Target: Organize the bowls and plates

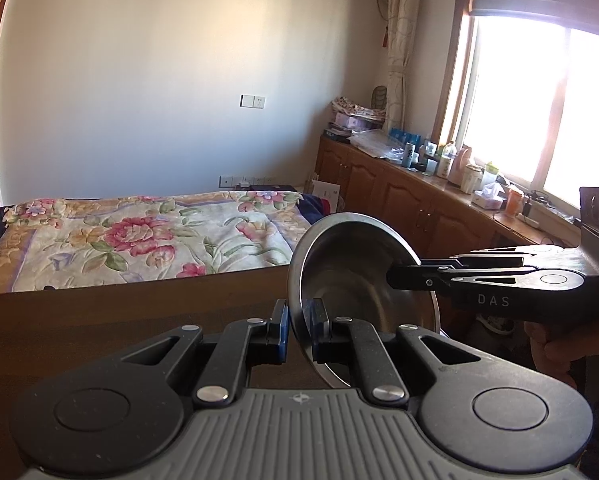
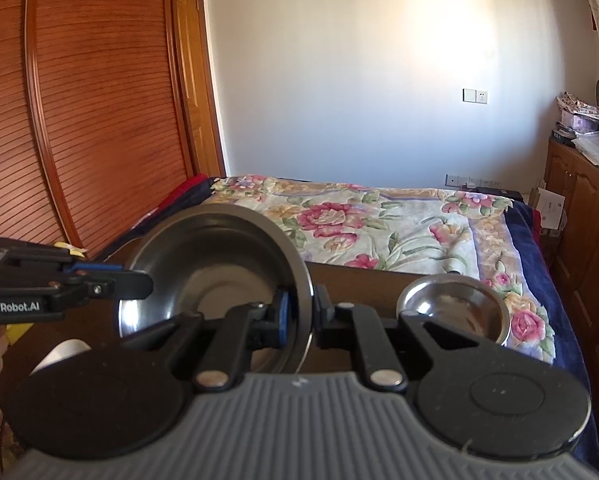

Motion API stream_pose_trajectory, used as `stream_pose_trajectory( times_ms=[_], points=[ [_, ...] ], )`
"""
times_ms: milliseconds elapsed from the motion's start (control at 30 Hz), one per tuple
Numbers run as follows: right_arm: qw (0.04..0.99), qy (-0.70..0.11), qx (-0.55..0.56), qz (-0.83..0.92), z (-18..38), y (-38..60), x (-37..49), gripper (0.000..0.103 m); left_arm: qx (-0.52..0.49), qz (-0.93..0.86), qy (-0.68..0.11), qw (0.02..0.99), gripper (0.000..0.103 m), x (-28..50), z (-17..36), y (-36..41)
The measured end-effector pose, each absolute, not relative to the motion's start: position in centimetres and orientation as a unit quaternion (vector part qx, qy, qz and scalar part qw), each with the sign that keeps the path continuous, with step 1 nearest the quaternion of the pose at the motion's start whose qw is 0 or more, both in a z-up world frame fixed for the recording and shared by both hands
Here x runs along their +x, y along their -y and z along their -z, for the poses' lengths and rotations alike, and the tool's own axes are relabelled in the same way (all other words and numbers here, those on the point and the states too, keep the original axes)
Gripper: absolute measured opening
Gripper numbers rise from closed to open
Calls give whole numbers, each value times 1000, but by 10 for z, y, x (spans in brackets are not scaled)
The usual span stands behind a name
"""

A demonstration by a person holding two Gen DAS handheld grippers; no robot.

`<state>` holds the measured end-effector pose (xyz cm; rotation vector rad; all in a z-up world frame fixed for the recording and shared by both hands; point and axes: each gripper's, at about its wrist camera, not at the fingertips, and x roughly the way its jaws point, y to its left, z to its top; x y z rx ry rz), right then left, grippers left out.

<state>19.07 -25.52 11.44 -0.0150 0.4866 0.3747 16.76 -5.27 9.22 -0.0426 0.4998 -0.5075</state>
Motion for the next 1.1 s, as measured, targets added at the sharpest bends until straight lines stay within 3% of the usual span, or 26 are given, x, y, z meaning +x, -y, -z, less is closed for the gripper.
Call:
stream_pose_trajectory(
  times_ms=[1100],
  points=[
    [948,-261,-19,-181,-48,241,120,14,-18,237,-281,930,12,95,-14,44]
  ],
)
